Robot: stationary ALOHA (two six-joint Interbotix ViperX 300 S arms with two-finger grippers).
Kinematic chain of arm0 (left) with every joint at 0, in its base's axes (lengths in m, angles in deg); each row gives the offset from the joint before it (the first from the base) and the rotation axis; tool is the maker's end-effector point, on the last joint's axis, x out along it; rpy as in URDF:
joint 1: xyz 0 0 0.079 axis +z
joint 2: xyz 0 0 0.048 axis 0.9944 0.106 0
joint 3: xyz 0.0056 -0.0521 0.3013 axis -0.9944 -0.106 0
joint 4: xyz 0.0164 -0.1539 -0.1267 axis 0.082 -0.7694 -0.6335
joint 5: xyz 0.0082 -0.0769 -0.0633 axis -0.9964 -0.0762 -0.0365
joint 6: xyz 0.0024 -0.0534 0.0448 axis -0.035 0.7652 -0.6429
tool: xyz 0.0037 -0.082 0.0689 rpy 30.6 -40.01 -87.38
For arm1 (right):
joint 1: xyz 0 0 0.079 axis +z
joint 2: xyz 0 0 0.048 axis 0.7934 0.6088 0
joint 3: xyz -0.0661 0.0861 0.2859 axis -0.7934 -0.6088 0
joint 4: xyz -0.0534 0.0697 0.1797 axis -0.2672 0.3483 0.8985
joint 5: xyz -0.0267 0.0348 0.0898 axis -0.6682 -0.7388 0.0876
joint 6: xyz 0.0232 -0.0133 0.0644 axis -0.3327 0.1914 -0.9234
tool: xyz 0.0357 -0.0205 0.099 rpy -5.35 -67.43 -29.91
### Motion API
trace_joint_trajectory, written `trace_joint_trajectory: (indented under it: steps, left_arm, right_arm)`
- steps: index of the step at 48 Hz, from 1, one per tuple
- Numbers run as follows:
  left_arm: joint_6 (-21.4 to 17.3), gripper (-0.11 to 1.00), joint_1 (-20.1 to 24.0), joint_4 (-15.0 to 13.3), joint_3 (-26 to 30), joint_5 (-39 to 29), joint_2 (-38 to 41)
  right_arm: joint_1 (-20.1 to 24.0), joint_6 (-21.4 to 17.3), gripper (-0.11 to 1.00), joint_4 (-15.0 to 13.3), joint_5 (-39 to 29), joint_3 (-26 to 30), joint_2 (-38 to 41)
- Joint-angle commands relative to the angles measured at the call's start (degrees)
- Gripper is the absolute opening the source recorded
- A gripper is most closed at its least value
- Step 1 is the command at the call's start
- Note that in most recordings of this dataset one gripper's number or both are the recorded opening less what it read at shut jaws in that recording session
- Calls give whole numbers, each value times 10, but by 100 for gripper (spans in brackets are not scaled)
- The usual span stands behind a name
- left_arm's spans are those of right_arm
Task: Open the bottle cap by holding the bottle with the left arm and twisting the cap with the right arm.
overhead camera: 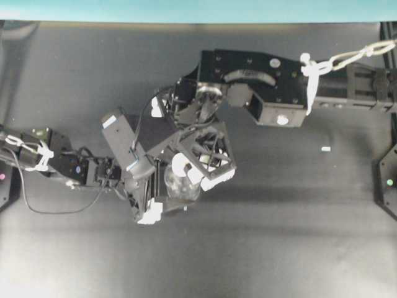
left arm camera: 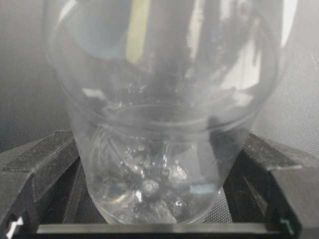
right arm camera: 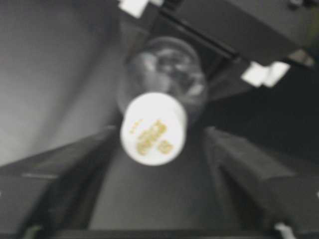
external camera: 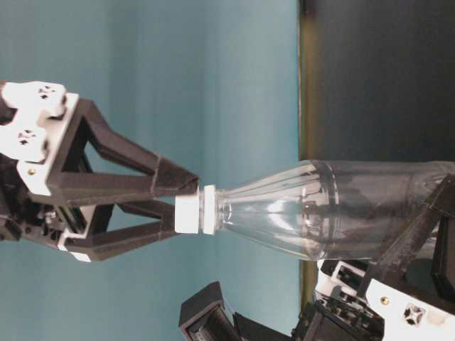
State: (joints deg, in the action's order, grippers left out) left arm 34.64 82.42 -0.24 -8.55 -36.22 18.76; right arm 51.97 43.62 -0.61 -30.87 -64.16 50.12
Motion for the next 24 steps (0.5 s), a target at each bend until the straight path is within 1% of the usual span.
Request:
trace_joint_trajectory:
  steps: [1, 5, 8, 12, 18, 24]
  left_arm:
    - [2, 88, -3, 2, 2, -7, -2]
    - [2, 88, -3, 2, 0, -14, -2]
    - [2, 88, -3, 2, 0, -18, -2]
    - [2, 88, -3, 2, -2, -19, -3]
    - [3, 88, -4, 2, -3, -17, -3]
    - [3, 88, -4, 2, -1, -17, -3]
  right_arm:
    - [10, 1, 79, -11, 10, 2, -12]
    - [10, -8, 79, -16, 18, 0, -22]
    - [11, -25, 79, -16, 20, -1, -30]
    - [14, -86, 79, -12, 14, -3, -44]
    - [19, -196, 79, -12, -13, 4, -62]
    - [24, -330, 79, -11, -40, 28, -71]
